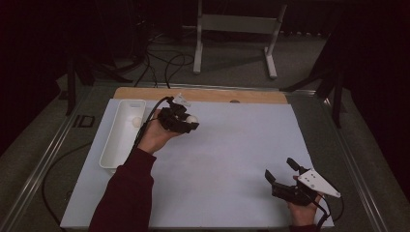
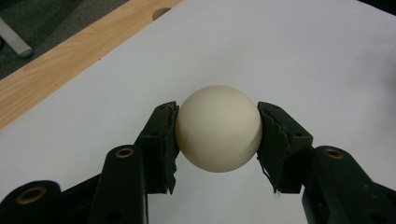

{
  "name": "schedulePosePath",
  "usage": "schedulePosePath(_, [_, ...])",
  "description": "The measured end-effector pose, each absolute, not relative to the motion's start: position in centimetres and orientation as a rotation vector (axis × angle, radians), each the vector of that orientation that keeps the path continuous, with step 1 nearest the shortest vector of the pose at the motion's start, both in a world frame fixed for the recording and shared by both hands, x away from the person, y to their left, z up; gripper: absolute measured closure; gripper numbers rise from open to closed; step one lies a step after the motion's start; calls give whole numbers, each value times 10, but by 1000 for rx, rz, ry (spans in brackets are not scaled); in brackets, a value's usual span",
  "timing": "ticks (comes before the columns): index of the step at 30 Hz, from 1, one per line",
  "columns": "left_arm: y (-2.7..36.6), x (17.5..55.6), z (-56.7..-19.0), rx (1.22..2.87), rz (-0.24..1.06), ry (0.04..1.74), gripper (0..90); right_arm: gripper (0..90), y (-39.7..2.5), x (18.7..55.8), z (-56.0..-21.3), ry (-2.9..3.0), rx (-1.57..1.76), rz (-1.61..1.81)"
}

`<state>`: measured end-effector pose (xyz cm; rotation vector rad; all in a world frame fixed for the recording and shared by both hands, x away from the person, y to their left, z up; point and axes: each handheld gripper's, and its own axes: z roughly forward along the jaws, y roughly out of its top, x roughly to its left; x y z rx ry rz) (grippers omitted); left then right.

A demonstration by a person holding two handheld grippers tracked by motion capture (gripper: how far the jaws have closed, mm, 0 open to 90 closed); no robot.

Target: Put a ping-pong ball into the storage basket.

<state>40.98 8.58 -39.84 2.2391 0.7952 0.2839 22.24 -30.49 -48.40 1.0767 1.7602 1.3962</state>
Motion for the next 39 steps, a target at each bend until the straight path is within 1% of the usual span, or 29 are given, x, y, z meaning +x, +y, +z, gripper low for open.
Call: schedulePosePath(39, [109,399,-381,2216,316,783,512,83,-305,221,-484,1757,1076,1398])
